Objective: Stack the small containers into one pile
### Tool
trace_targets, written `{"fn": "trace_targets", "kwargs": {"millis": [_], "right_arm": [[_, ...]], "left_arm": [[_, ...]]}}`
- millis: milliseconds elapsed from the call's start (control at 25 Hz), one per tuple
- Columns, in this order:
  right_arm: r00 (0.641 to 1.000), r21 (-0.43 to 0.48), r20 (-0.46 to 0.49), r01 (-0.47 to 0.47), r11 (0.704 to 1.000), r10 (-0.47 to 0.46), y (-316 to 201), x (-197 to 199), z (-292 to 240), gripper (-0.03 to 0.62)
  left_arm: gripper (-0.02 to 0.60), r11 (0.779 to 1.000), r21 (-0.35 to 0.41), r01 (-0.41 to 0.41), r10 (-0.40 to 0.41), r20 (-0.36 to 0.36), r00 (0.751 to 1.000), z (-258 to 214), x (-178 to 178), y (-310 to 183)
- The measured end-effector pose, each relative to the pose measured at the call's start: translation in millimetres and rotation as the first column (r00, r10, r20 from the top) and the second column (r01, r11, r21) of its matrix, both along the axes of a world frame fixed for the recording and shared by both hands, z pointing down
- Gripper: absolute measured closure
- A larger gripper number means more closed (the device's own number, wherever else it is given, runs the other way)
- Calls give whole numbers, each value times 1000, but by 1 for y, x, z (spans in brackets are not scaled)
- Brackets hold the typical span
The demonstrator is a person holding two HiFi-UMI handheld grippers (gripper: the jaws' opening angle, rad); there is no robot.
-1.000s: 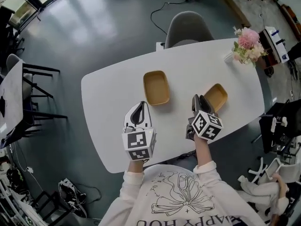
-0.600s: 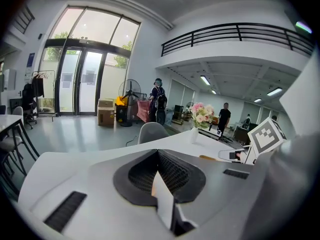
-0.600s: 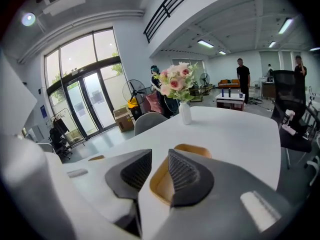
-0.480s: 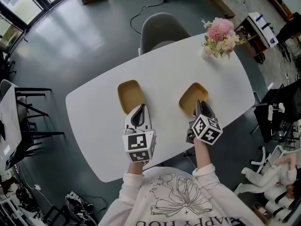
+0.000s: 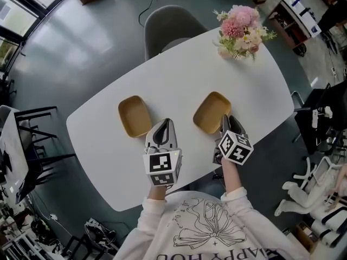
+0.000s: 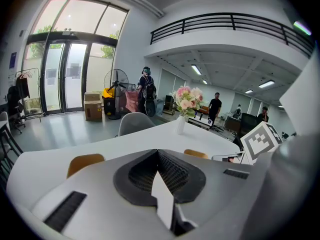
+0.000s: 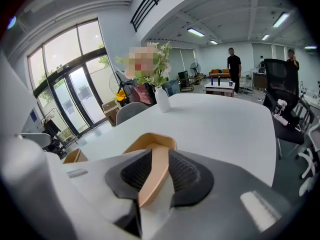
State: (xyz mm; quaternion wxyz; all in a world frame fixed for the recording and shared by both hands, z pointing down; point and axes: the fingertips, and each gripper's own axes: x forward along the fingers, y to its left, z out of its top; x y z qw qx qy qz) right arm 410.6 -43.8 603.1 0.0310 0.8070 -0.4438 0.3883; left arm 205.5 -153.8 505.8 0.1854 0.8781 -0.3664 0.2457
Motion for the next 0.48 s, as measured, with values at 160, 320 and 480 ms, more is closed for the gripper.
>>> {"fn": "trace_targets", "kwargs": {"millis": [160, 320, 480], "right_arm": [[999, -21, 39, -1, 1000, 1, 2, 5, 19, 468], [998, -34, 70, 10, 999, -8, 2, 3, 33, 468], [996, -60, 90, 34, 998, -28, 0, -1, 46, 468]], "left_arm": [[574, 1000, -25, -5, 5, 25, 1000, 15, 9, 2], [574, 999, -48, 0, 2, 42, 999, 28, 12, 4], [574, 998, -64, 5, -1, 56, 998, 37, 14, 6]]}}
